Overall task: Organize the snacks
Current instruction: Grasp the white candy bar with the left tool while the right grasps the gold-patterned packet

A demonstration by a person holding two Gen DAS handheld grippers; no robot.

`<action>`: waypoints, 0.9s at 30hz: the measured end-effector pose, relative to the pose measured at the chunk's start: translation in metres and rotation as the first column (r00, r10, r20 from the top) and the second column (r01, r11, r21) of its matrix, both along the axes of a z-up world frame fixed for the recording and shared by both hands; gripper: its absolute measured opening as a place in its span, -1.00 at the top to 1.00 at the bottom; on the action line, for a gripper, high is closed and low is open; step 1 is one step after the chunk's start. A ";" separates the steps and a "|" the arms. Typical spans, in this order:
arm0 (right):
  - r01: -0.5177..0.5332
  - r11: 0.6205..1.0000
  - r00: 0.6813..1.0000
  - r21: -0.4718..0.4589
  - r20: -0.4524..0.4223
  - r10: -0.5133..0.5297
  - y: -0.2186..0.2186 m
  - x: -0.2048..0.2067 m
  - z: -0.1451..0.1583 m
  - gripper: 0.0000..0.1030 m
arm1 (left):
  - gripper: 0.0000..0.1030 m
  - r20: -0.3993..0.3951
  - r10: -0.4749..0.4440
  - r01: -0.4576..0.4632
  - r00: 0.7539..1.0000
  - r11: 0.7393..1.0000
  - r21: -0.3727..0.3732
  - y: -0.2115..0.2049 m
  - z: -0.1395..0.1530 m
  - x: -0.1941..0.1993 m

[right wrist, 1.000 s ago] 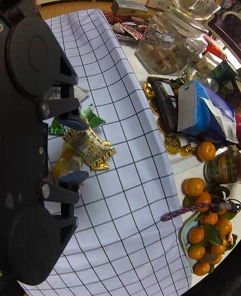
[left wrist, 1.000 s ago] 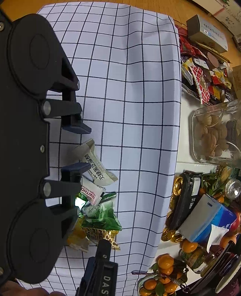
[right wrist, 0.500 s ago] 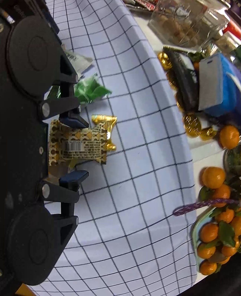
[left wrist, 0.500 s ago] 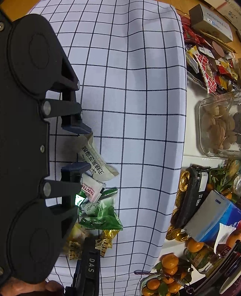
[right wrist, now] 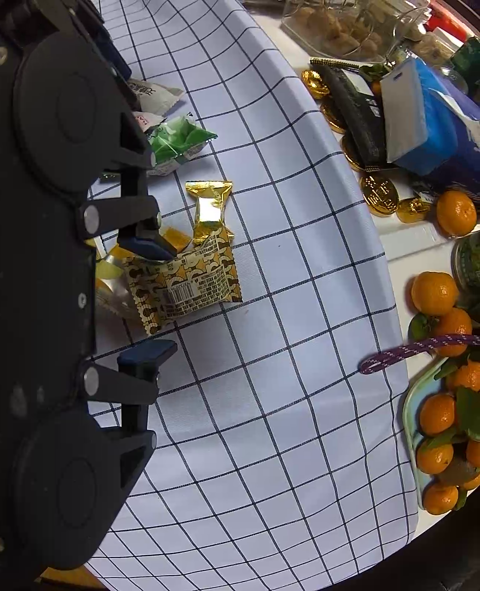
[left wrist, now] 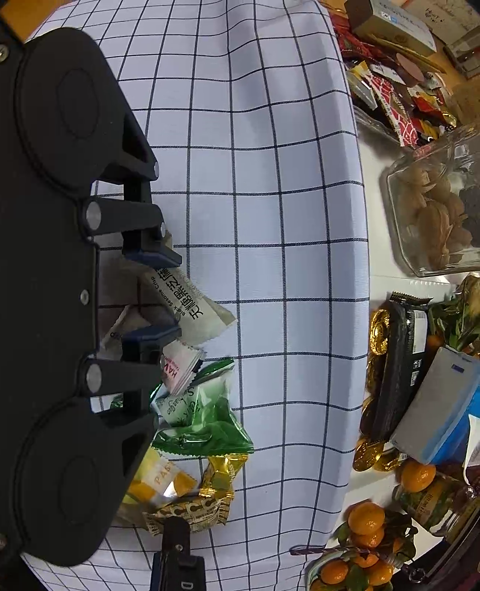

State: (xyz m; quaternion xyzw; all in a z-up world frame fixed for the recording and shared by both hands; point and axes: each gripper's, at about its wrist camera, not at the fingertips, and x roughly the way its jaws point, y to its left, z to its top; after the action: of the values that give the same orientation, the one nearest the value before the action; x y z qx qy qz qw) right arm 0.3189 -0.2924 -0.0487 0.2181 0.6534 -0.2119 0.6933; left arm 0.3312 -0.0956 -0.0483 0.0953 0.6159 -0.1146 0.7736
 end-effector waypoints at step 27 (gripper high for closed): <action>0.090 0.995 0.991 0.034 0.099 -0.093 -0.043 -0.027 0.028 0.03 | 0.42 -0.024 0.154 -0.155 0.988 0.988 -0.022 0.052 -0.018 0.012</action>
State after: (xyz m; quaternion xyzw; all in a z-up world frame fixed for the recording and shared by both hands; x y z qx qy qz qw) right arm 0.2918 -0.3353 -0.0210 0.2682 0.6102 -0.2225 0.7114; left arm 0.3429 -0.0432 -0.0659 0.0369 0.6287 -0.0628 0.7742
